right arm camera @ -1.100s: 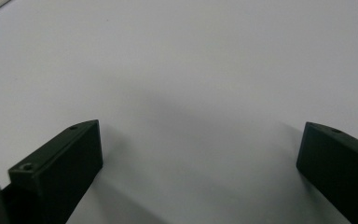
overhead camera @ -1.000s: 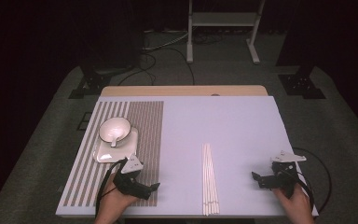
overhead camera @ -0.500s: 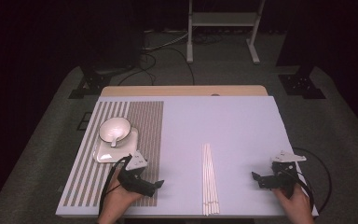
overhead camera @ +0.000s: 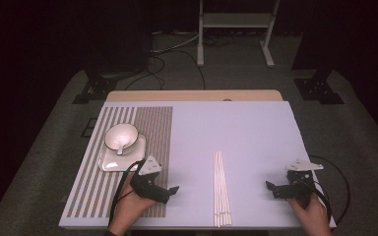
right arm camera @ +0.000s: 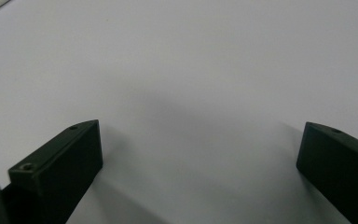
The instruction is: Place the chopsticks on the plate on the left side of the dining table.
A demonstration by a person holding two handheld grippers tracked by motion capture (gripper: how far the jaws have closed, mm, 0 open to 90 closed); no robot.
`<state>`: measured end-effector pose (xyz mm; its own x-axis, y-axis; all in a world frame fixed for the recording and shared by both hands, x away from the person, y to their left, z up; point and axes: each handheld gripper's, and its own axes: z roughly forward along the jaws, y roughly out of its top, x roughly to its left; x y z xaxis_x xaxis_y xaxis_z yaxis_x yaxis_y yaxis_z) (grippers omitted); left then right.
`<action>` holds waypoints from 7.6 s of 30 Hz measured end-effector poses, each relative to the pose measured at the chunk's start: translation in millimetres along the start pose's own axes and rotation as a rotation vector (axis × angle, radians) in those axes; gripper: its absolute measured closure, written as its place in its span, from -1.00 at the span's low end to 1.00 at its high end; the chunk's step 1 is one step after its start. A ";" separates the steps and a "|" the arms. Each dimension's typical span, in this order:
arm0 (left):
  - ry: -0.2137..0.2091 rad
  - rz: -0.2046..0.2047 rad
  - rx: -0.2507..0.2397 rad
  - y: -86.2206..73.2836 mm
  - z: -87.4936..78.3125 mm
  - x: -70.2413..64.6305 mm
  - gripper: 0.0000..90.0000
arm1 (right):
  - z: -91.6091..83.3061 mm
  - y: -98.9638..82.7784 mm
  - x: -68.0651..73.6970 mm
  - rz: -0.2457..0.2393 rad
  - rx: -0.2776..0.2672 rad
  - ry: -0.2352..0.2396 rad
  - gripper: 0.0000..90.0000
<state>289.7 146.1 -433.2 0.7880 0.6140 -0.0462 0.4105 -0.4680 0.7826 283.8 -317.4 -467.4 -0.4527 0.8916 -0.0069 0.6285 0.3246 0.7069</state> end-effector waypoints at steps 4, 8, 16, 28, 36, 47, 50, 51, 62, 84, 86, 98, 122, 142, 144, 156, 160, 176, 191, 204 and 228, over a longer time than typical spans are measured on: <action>-0.013 -0.002 -0.001 3.9 4.2 -0.2 -1.00 | 0.0 0.0 0.0 0.000 0.000 0.000 -1.00; -0.015 0.005 0.003 8.0 8.3 -2.1 -1.00 | 0.0 0.0 0.0 0.000 0.000 0.000 -1.00; -0.023 0.022 0.003 17.9 16.7 -6.0 -1.00 | 0.1 0.0 0.0 -0.001 0.000 0.000 -1.00; -0.029 0.029 -0.008 30.6 27.7 -7.4 -1.00 | 0.0 0.0 0.0 0.000 0.000 -0.001 -1.00; -0.036 0.035 -0.014 38.8 35.1 -9.5 -1.00 | 0.0 0.0 0.1 0.000 0.000 0.000 -1.00; -0.036 0.037 -0.011 48.8 42.6 -8.1 -1.00 | 0.0 0.0 0.0 -0.001 0.000 0.000 -1.00; -0.039 0.036 -0.009 51.2 45.9 -8.1 -1.00 | 0.1 0.0 0.0 -0.001 0.000 0.000 -1.00; -0.039 0.038 -0.007 52.1 47.0 -7.9 -1.00 | 0.0 0.0 0.0 0.000 0.000 0.000 -1.00; -0.039 0.029 -0.003 59.9 59.7 -6.7 -1.00 | 0.0 0.0 0.1 0.000 0.000 0.000 -1.00; -0.037 0.019 0.002 74.4 89.1 -0.8 -1.00 | 0.1 0.0 0.0 -0.001 0.000 0.000 -1.00; -0.035 0.020 0.001 75.8 91.8 0.0 -1.00 | 0.0 0.0 0.0 -0.001 0.000 0.000 -1.00; -0.030 0.013 0.014 80.6 115.0 2.1 -1.00 | 0.0 0.0 0.0 -0.001 0.000 0.000 -1.00; -0.002 0.011 0.091 80.4 148.4 4.0 -1.00 | 0.0 0.0 0.1 0.000 0.000 0.000 -1.00; 0.009 0.024 0.101 80.1 147.6 3.4 -1.00 | 0.0 0.0 0.0 -0.001 0.001 0.000 -1.00; 0.002 0.025 0.098 80.7 145.1 1.6 -1.00 | 0.0 0.0 0.0 -0.001 0.000 0.000 -1.00; -0.028 0.023 0.092 77.7 128.1 -12.1 -1.00 | 0.0 0.0 0.0 -0.001 0.000 0.000 -1.00; -0.035 0.011 0.088 73.8 120.0 -16.1 -1.00 | 0.0 0.0 0.0 -0.001 0.000 0.000 -1.00; -0.061 0.008 0.070 57.7 94.2 -45.2 -1.00 | 0.0 0.0 0.0 0.000 0.000 0.000 -1.00; -0.088 -0.001 0.067 37.5 82.4 -72.7 -1.00 | 0.0 0.0 0.1 0.000 0.000 0.000 -1.00; -0.100 -0.010 0.075 18.9 73.4 -92.4 -1.00 | 0.0 0.0 0.1 0.000 0.000 0.000 -1.00; -0.053 0.054 0.096 11.6 73.7 -111.9 -1.00 | 0.0 0.0 0.0 0.000 0.001 0.000 -1.00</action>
<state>240.1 25.1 -464.6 0.8324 0.5528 -0.0402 0.4069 -0.5602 0.7215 283.8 -317.4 -467.4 -0.4527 0.8916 -0.0073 0.6287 0.3250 0.7065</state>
